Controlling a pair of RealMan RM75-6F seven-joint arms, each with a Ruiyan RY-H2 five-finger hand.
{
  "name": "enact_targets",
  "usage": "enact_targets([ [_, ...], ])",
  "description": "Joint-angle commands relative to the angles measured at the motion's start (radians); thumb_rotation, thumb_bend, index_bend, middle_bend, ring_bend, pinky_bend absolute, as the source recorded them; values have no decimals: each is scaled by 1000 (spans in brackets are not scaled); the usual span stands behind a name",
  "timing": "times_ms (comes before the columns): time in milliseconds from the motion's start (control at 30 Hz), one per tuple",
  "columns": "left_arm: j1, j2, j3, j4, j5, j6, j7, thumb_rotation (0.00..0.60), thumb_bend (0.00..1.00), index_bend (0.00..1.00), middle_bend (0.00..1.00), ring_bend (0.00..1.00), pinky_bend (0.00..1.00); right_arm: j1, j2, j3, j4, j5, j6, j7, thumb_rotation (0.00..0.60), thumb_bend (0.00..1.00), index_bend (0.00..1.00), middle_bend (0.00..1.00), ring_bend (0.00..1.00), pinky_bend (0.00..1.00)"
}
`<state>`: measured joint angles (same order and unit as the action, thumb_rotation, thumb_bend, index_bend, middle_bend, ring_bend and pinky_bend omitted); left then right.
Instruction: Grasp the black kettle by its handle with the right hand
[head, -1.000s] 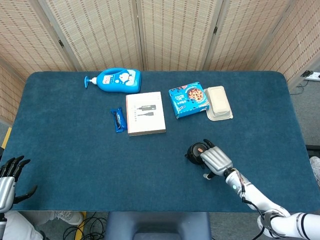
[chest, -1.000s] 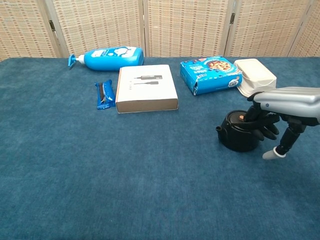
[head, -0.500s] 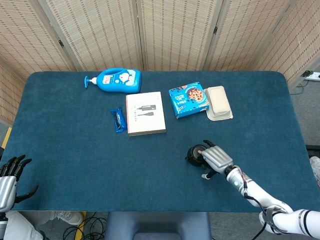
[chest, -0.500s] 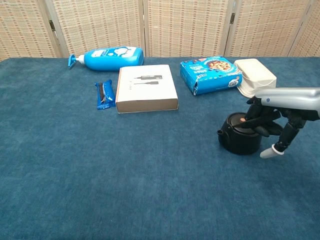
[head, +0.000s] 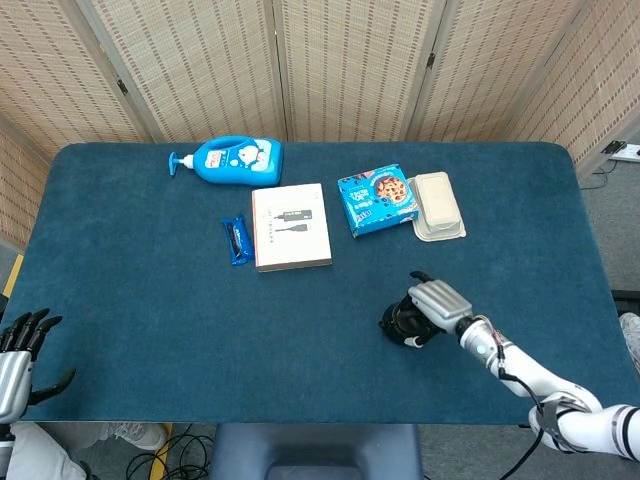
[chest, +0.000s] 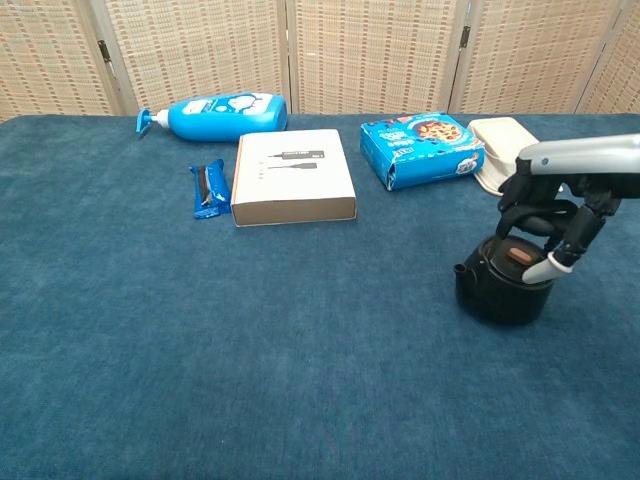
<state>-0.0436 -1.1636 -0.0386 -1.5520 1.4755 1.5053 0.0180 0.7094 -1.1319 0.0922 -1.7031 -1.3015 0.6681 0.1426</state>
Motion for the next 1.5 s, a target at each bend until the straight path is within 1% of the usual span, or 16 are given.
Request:
enact_targets([
  [33, 0, 0, 0, -1, 1, 1, 0, 600, 257, 198, 125, 99, 174, 6, 22, 8, -14, -15, -2, 16, 600, 0, 829, 878, 849, 86],
  [233, 0, -1, -2, 0, 3, 5, -2, 600, 256, 198, 125, 99, 174, 9, 48, 14, -26, -36, 11, 34, 600, 0, 838, 881, 850, 101],
  [400, -1, -4, -1, -1, 7, 6, -1, 600, 256, 198, 125, 99, 174, 3, 49, 15, -31, -49, 35, 42, 600, 0, 848, 881, 851, 101],
  [533, -3, -5, 0, -2, 8, 4, 3, 600, 256, 198, 125, 99, 174, -5, 51, 15, -33, -54, 48, 73, 600, 0, 863, 882, 863, 101],
  [667, -5, -6, -1, -6, 8, 1, 8, 600, 256, 198, 125, 99, 174, -7, 64, 13, -32, -73, 49, 113, 600, 0, 888, 887, 872, 101],
  [867, -10, -7, -1, -13, 12, 0, 18, 600, 257, 198, 125, 99, 174, -11, 94, 12, -43, -87, 59, 129, 600, 0, 931, 906, 898, 101],
  [1000, -11, -9, -1, -16, 12, -2, 20, 600, 256, 198, 125, 99, 174, -20, 106, 7, -56, -63, 71, 90, 588, 0, 964, 918, 912, 101],
  [1200, -12, -8, -3, -19, 13, 1, 23, 600, 257, 198, 125, 99, 174, -36, 110, 3, -77, -11, 104, -2, 501, 0, 980, 923, 919, 101],
  [1367, -15, -11, -2, -22, 16, -2, 25, 600, 257, 198, 125, 99, 173, -49, 101, 3, -98, 41, 145, -91, 459, 0, 989, 924, 919, 102],
  [1433, -16, -12, -3, -21, 17, 0, 27, 600, 256, 198, 125, 99, 173, -53, 97, 4, -102, 53, 162, -123, 454, 0, 990, 923, 919, 101],
  [1500, -16, -14, -4, -20, 17, 3, 27, 600, 256, 198, 125, 99, 173, -55, 97, 6, -113, 67, 162, -127, 452, 0, 992, 923, 919, 101],
])
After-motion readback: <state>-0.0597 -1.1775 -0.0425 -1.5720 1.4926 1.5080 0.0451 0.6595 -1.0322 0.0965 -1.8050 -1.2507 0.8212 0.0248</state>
